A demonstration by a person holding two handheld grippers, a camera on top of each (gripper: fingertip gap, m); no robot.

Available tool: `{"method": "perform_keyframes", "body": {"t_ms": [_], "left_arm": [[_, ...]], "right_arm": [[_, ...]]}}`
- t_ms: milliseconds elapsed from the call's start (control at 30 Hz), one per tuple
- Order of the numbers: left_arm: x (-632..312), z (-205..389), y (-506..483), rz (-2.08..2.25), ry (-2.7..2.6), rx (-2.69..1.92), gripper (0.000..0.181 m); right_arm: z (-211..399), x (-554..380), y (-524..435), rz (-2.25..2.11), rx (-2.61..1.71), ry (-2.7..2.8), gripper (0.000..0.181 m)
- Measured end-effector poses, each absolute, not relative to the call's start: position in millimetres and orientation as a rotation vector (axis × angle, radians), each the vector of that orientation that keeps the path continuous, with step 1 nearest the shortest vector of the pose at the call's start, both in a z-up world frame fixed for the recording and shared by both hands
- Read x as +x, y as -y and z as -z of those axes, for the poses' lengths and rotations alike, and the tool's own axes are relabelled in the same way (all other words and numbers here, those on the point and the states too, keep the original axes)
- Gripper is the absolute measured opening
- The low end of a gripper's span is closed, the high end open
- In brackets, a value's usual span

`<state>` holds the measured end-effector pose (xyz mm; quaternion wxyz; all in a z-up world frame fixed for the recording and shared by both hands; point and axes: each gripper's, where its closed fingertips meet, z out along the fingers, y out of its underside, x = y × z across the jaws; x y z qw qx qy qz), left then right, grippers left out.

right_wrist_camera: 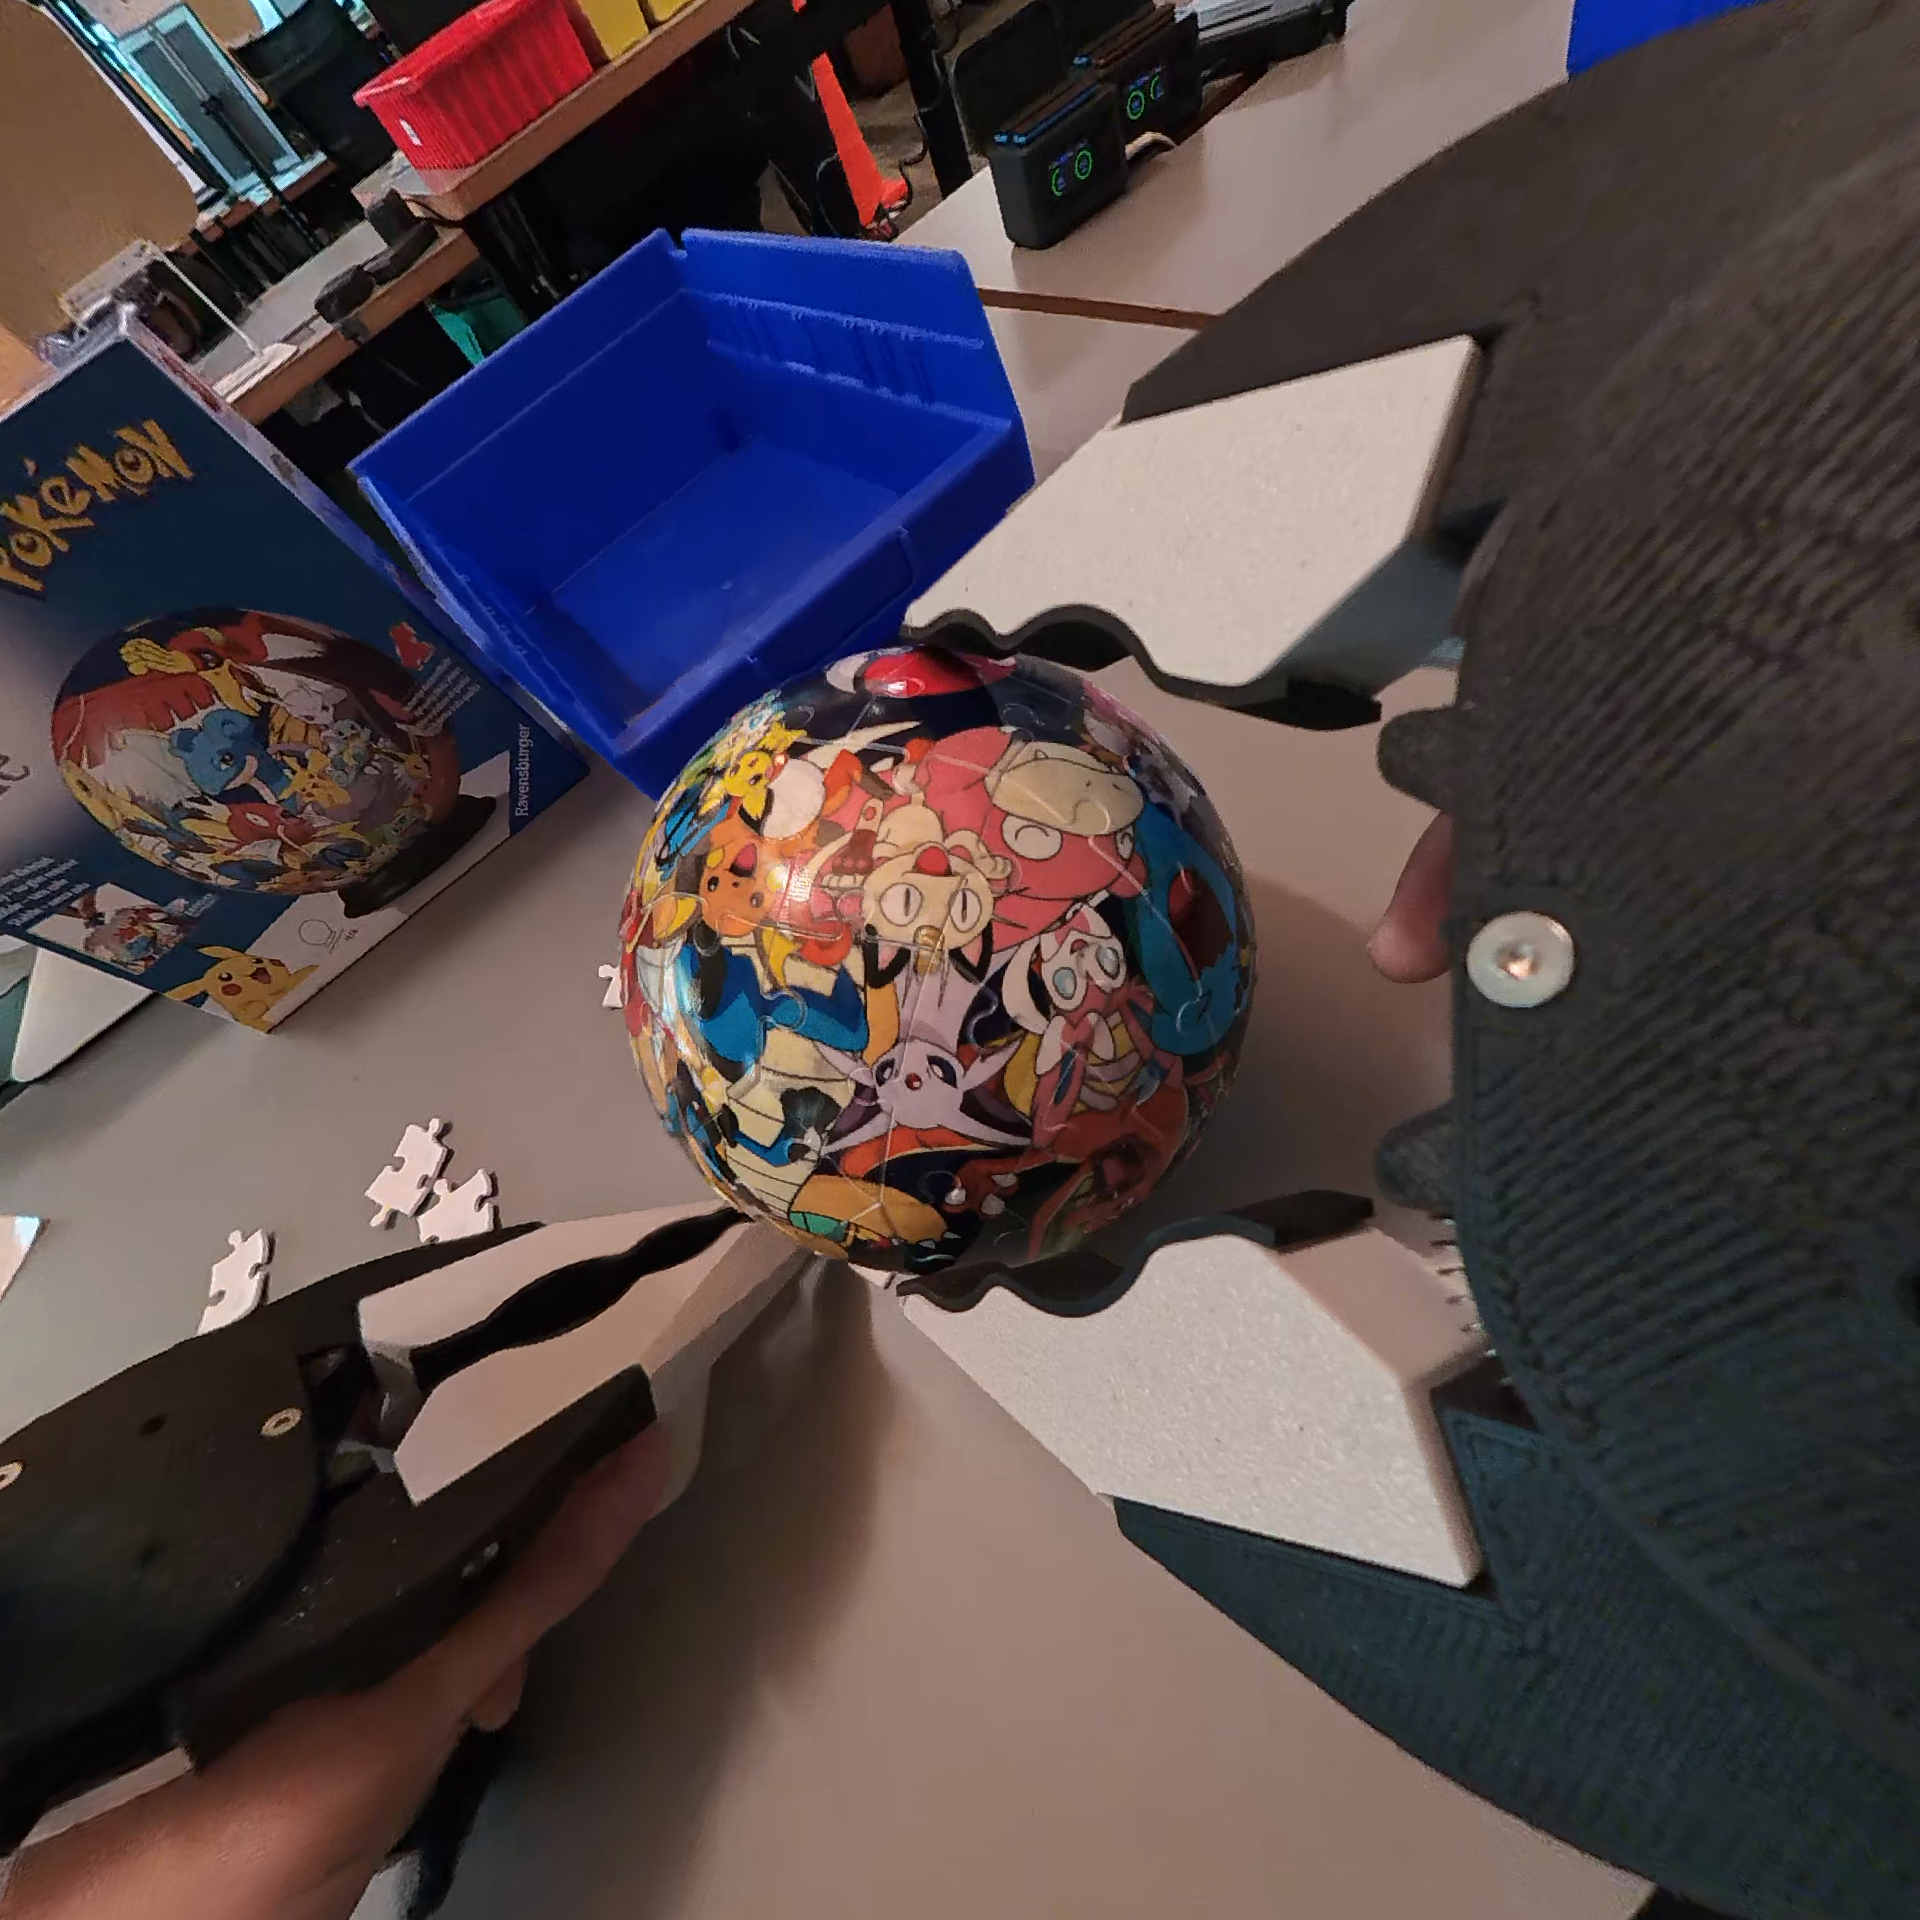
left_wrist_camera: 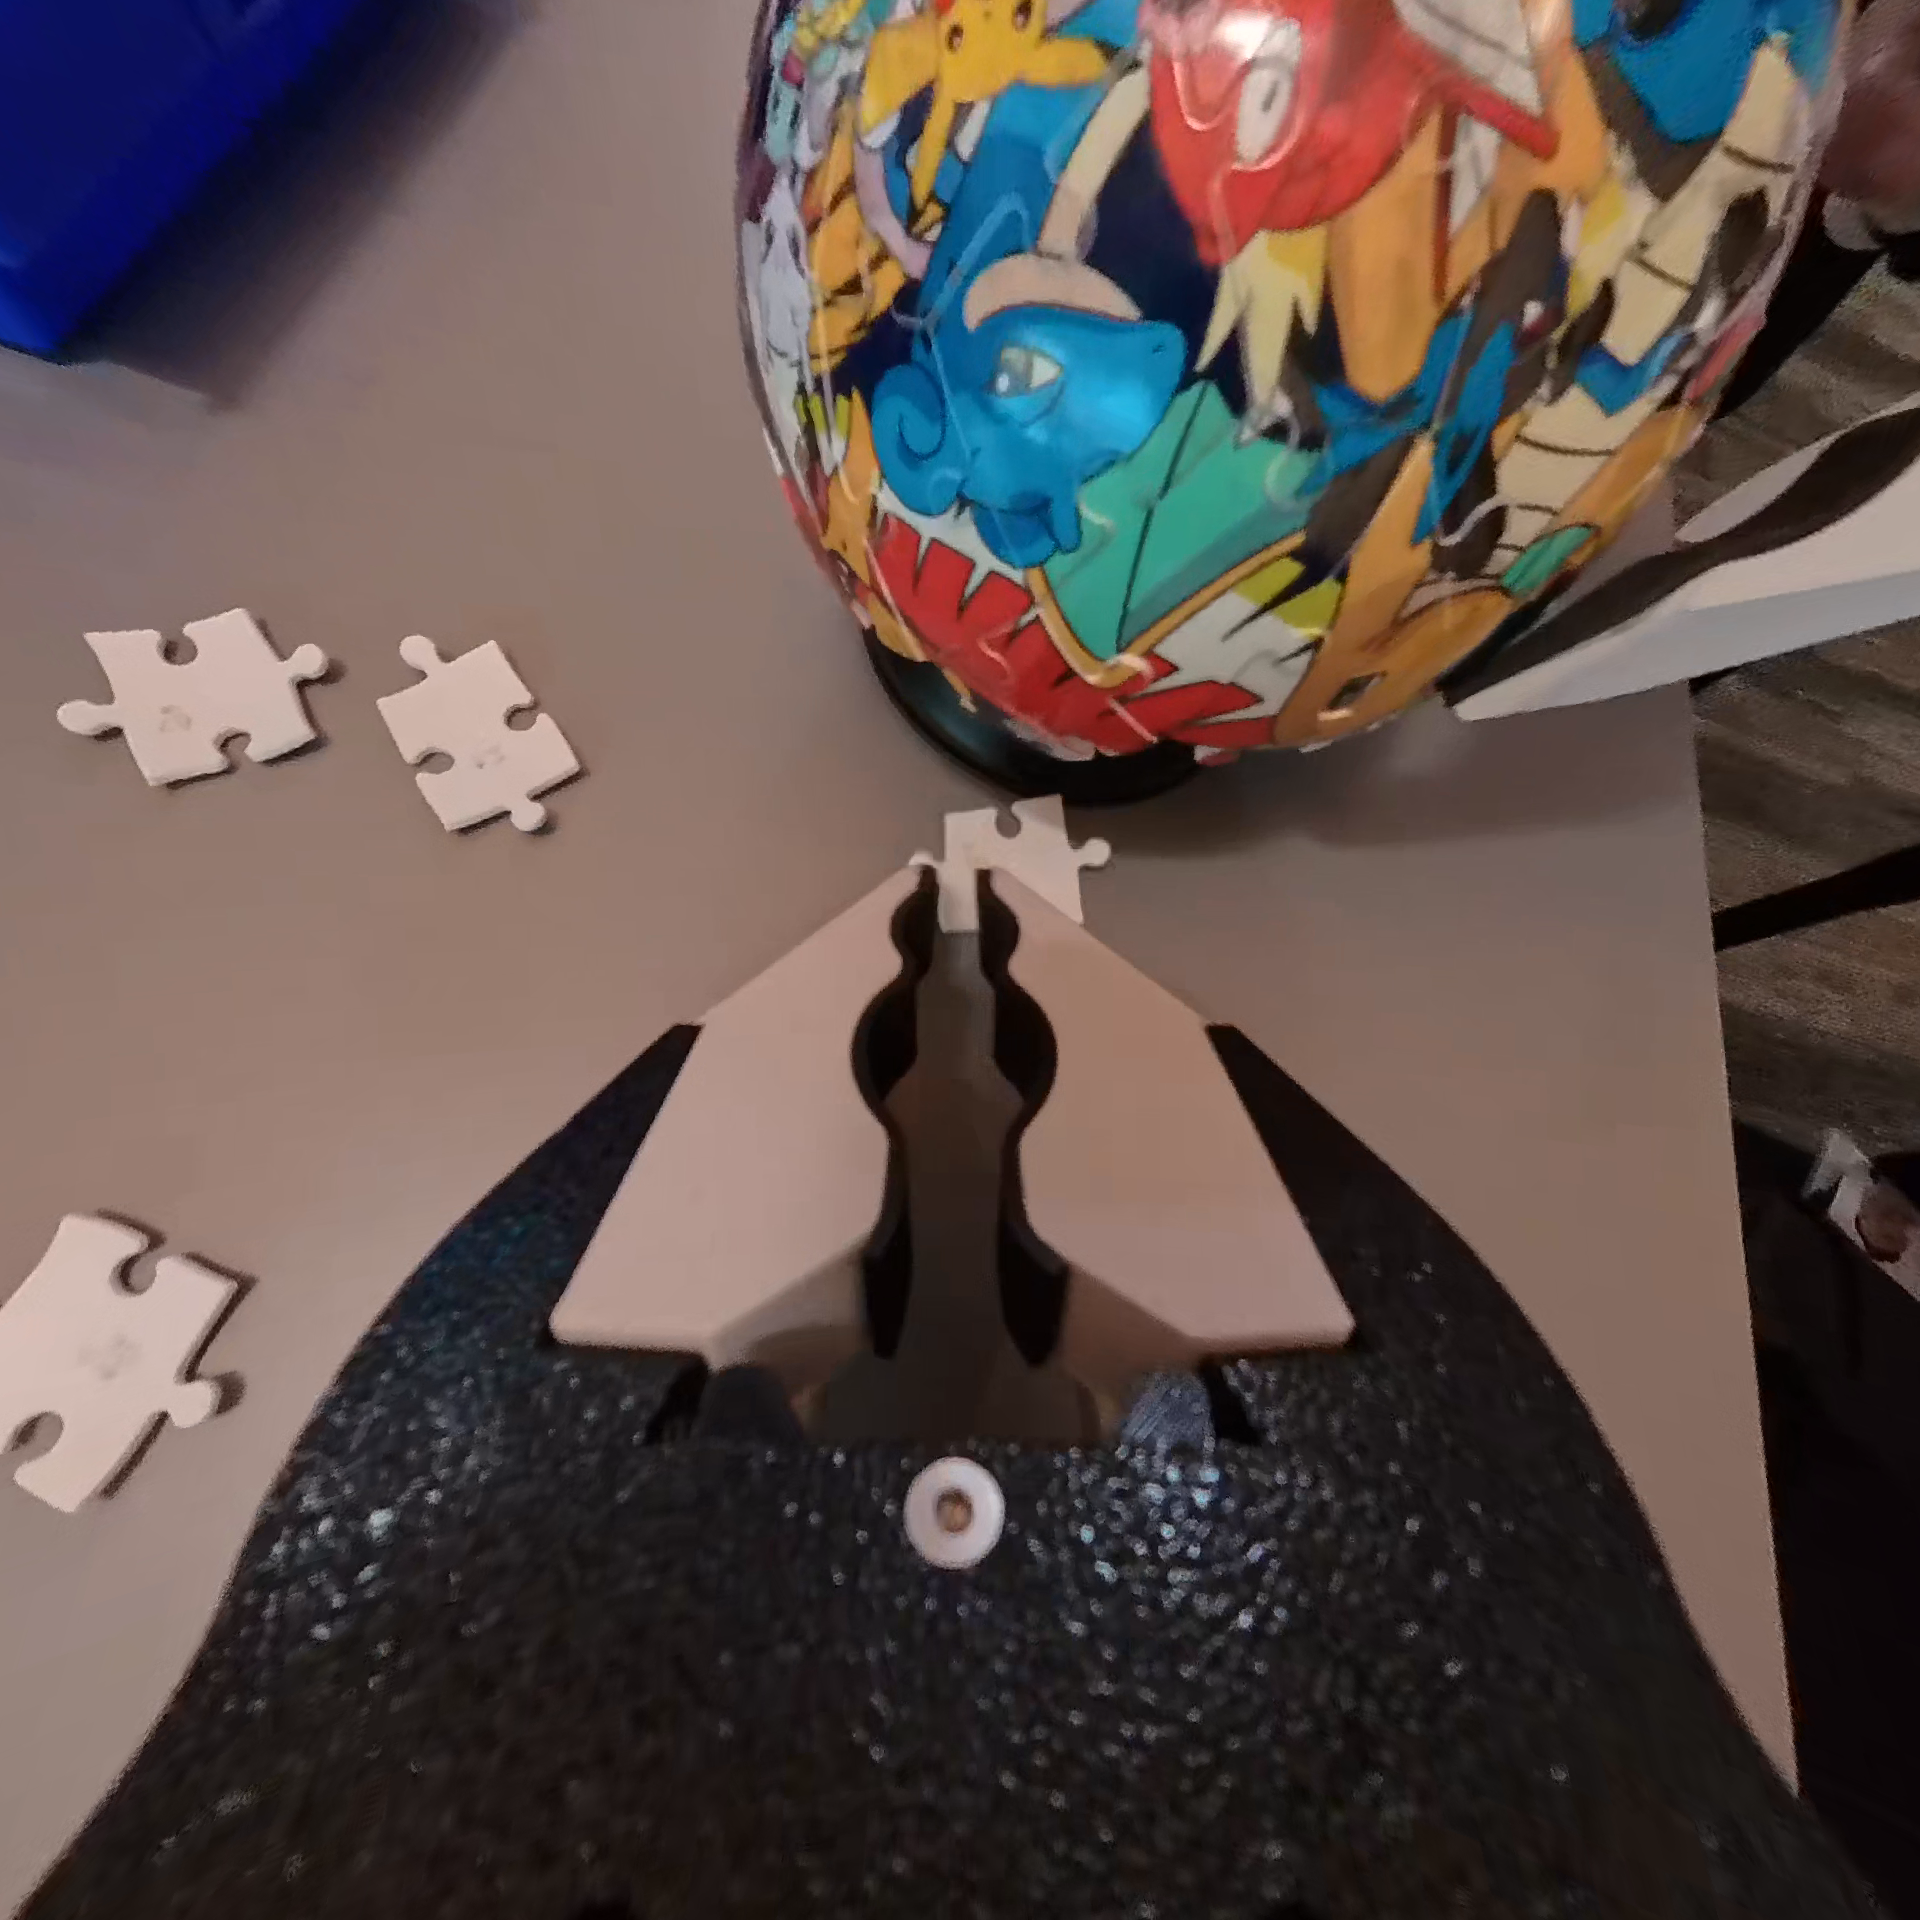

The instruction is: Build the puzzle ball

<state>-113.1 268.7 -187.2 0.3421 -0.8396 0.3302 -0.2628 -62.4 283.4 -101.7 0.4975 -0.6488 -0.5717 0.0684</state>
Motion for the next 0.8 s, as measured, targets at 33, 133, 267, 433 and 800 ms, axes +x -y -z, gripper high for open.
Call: {"method": "perform_keyframes", "body": {"t_ms": [33, 133, 267, 433, 800], "left_arm": [[-112.9, 186.1, -269.1, 0.683, -0.858, -2.174, 0.013], [-112.5, 184.4, -273.9, 0.654, -0.854, -2.157, 0.018], [-108.9, 191.1, -274.9, 0.611, -0.903, -2.18, 0.029], [-107.9, 193.1, -276.1, 0.514, -0.945, -2.157, 0.018], [-114.5, 189.5, -281.3, 0.614, -0.82, -2.197, 0.0]], "right_arm": [[101.9, -62.7, -283.6, -0.16, -1.572, 1.385, 0.114], [103.2, -63.7, -284.1, -0.129, -1.568, 1.408, 0.115], [107.5, -62.9, -285.2, -0.04, -1.554, 1.481, 0.118], [109.0, -62.9, -283.0, 0.036, -1.467, 1.63, 0.129], [119.8, -70.0, -288.3, 0.198, -1.388, 1.858, 0.128]]}}
